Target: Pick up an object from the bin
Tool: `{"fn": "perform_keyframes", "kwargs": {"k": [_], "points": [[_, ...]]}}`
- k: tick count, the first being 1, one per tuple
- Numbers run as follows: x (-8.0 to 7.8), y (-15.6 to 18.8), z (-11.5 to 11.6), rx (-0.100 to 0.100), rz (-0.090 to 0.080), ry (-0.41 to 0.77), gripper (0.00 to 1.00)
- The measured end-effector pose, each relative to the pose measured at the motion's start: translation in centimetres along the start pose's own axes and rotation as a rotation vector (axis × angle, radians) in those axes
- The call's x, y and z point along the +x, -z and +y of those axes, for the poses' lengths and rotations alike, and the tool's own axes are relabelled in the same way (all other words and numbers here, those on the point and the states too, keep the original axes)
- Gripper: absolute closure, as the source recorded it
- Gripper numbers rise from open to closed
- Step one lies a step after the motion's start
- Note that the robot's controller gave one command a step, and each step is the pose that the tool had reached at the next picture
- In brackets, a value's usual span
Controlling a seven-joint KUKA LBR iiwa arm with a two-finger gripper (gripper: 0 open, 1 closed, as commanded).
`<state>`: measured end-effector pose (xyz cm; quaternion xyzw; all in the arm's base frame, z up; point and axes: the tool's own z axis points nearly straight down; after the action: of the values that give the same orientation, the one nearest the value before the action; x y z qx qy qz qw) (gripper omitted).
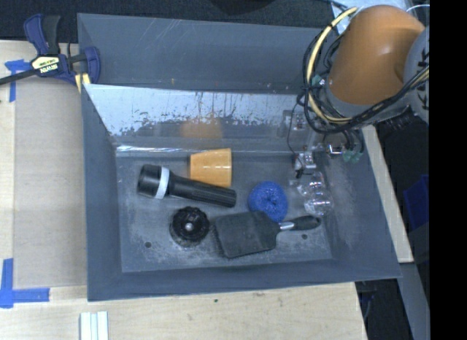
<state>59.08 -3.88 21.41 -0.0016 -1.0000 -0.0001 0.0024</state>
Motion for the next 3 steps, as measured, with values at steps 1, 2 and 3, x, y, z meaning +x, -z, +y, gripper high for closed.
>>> {"fn": "perform_keyframes", "kwargs": {"k": [1, 2, 3], "points": [[-0.2, 0.5, 0.0, 0.001, -0.009, 0.001, 0.0], [2.8, -10.4, -0.3, 0.0, -0.007, -0.174, 0.0], [5.5, -5.7, -1.3, 0.001, -0.011, -0.094, 0.0]]}}
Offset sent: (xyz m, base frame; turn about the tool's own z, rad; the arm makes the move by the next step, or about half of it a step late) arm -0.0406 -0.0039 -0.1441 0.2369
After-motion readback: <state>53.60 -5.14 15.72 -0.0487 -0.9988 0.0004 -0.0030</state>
